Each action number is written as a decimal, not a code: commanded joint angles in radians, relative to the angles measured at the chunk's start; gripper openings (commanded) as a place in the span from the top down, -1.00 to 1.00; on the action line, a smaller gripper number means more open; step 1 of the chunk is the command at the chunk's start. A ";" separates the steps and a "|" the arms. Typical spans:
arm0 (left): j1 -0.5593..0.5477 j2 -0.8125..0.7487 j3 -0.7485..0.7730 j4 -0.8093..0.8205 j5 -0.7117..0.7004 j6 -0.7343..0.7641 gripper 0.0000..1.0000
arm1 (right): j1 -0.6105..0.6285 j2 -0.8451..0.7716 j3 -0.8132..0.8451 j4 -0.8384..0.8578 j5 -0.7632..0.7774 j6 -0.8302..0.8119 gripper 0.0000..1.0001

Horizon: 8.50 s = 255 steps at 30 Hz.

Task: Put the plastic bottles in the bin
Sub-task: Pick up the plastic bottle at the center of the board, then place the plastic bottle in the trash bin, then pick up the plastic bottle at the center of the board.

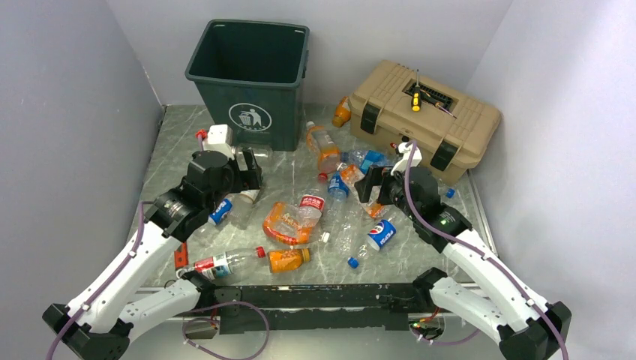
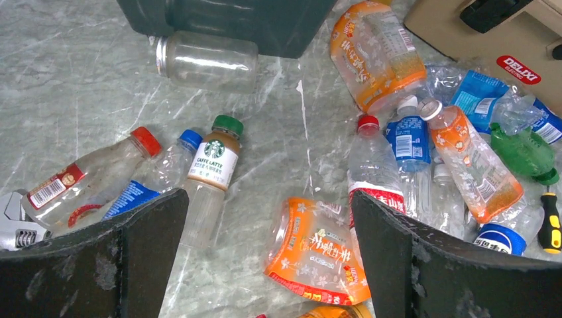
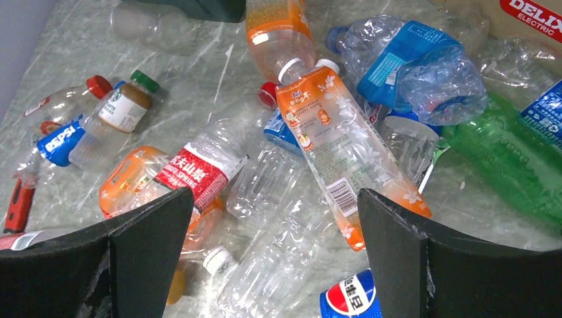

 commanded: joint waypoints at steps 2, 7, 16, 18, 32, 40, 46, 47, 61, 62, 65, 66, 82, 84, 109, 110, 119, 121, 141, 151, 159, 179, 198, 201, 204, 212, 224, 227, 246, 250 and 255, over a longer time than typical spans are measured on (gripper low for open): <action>-0.003 0.001 0.029 0.011 0.001 -0.011 -0.98 | 0.000 -0.006 -0.002 0.037 -0.004 -0.029 -0.99; -0.004 -0.029 -0.012 0.056 0.037 0.024 -0.98 | 0.002 0.010 0.014 -0.025 0.055 -0.057 -0.99; -0.004 -0.030 -0.042 0.079 0.096 0.064 -0.98 | 0.054 0.224 0.058 -0.112 0.180 -0.060 -0.98; -0.004 -0.019 -0.037 0.071 0.098 0.064 -0.98 | 0.056 0.253 0.053 -0.088 0.163 -0.061 -0.96; -0.004 -0.069 -0.080 0.130 0.205 0.099 -0.98 | 0.057 0.479 0.088 -0.044 0.232 -0.116 -0.97; -0.006 -0.082 -0.085 0.139 0.223 0.112 -0.98 | 0.058 0.553 0.110 -0.044 0.265 -0.111 -0.84; -0.008 -0.092 -0.096 0.153 0.226 0.114 -0.96 | 0.058 0.569 0.098 -0.032 0.303 -0.108 -0.83; -0.008 -0.093 -0.097 0.154 0.229 0.114 -0.96 | 0.058 0.574 0.101 -0.034 0.311 -0.108 -0.85; -0.007 -0.097 -0.100 0.160 0.238 0.121 -0.95 | 0.061 0.637 0.173 -0.035 0.343 -0.136 -0.60; -0.007 -0.099 -0.101 0.161 0.238 0.121 -0.95 | 0.061 0.630 0.170 -0.033 0.345 -0.137 -0.48; -0.008 -0.103 -0.103 0.164 0.239 0.122 -0.95 | 0.062 0.615 0.162 -0.031 0.344 -0.140 -0.14; -0.008 -0.104 -0.103 0.163 0.241 0.122 -0.95 | 0.063 0.609 0.161 -0.030 0.341 -0.142 -0.05; -0.008 -0.174 -0.165 0.288 0.364 0.170 -0.94 | 0.068 0.040 0.023 0.111 -0.180 -0.187 1.00; -0.008 -0.203 -0.201 0.353 0.428 0.178 -0.94 | 0.068 -0.030 -0.013 0.167 -0.326 -0.180 1.00; -0.029 0.174 0.041 0.761 1.190 -0.009 -0.82 | 0.148 -0.020 -0.270 0.863 -0.790 0.163 1.00; -0.038 0.176 0.044 0.762 1.187 0.003 -0.82 | 0.153 -0.014 -0.266 0.854 -0.789 0.160 1.00; -0.132 0.181 0.092 0.627 1.099 0.173 -0.61 | 0.185 0.043 -0.214 0.773 -0.787 0.129 1.00; -0.140 0.183 0.100 0.593 1.066 0.206 -0.45 | 0.193 0.046 -0.209 0.767 -0.782 0.125 1.00; -0.165 0.183 0.107 0.515 1.026 0.282 1.00 | 0.249 0.031 -0.183 0.657 -0.721 0.060 0.63; -0.165 0.089 0.074 0.524 0.874 0.275 1.00 | 0.251 -0.166 -0.180 0.520 -0.473 0.125 -1.00; -0.164 0.057 0.188 0.450 0.651 0.351 1.00 | 0.249 -0.356 -0.166 0.324 -0.323 0.082 -1.00; 0.239 0.574 1.005 0.593 0.339 0.289 1.00 | 0.250 -0.576 -0.341 0.235 0.016 0.126 -0.99; 0.400 0.857 1.047 0.573 0.210 0.368 1.00 | 0.249 -0.646 -0.362 0.079 0.062 0.114 -0.97; 0.419 0.880 1.040 0.554 0.214 0.352 1.00 | 0.249 -0.648 -0.364 0.082 0.067 0.109 -0.98; 0.426 0.896 1.033 0.537 0.146 0.352 1.00 | 0.250 -0.648 -0.364 0.086 0.078 0.109 -0.99; 0.436 0.851 1.017 0.517 0.196 0.345 -0.63 | 0.249 -0.622 -0.356 0.083 0.107 0.100 -0.99; 0.297 0.476 0.839 0.379 0.268 0.336 -0.99 | 0.249 -0.574 -0.302 0.050 0.122 0.099 -0.99; 0.224 0.366 0.739 0.265 0.261 0.343 -0.99 | 0.249 -0.544 -0.289 0.052 0.146 0.101 -0.99; 0.180 -0.016 -0.131 0.237 0.586 0.062 -0.98 | 0.248 0.075 -0.155 0.179 -0.004 0.277 -0.96; 0.180 0.002 -0.146 0.224 0.619 0.050 -0.93 | 0.248 0.203 -0.121 0.312 -0.115 0.421 -0.93; 0.180 -0.022 -0.156 0.188 0.587 0.033 -0.90 | 0.244 0.343 -0.059 0.374 -0.124 0.600 -0.93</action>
